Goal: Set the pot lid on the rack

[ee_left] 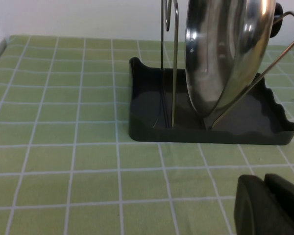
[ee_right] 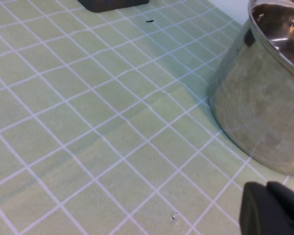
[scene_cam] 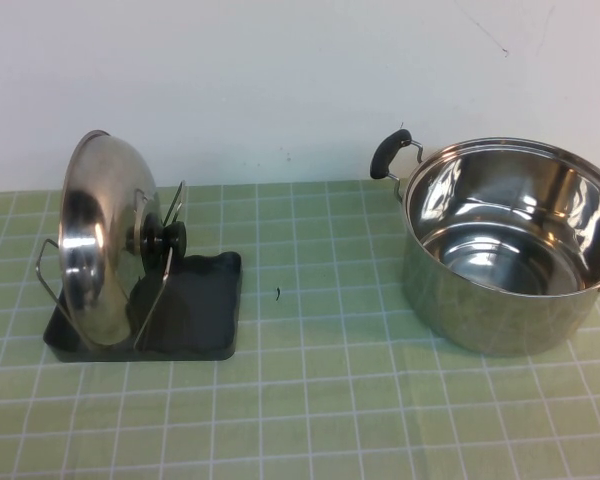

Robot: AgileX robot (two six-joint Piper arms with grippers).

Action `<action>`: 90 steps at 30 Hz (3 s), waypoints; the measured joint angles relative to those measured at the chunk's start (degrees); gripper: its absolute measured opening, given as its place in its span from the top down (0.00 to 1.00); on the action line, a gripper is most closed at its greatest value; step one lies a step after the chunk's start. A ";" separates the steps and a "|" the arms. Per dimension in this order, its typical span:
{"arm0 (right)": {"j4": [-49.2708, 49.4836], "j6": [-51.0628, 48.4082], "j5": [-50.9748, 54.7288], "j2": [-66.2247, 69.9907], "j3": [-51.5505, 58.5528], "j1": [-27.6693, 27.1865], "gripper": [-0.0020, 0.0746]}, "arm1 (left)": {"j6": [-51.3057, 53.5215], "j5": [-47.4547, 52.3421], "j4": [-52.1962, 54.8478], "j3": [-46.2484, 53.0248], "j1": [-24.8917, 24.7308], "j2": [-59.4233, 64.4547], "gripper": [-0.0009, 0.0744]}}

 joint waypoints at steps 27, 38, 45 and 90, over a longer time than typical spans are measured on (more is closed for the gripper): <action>0.00 0.00 0.00 0.00 0.00 0.00 0.98 | 1.47 0.27 1.47 0.00 2.28 -0.09 0.99; 0.00 0.00 0.00 0.00 0.00 0.00 0.98 | 1.50 0.40 1.60 0.00 2.28 -0.09 0.99; 0.00 0.00 0.00 0.00 0.00 0.00 0.98 | 1.50 0.40 1.60 0.00 2.28 -0.09 0.99; 12.24 -11.61 -8.17 -8.44 9.67 -44.28 0.98 | 1.88 0.54 1.60 0.00 2.37 -0.09 0.99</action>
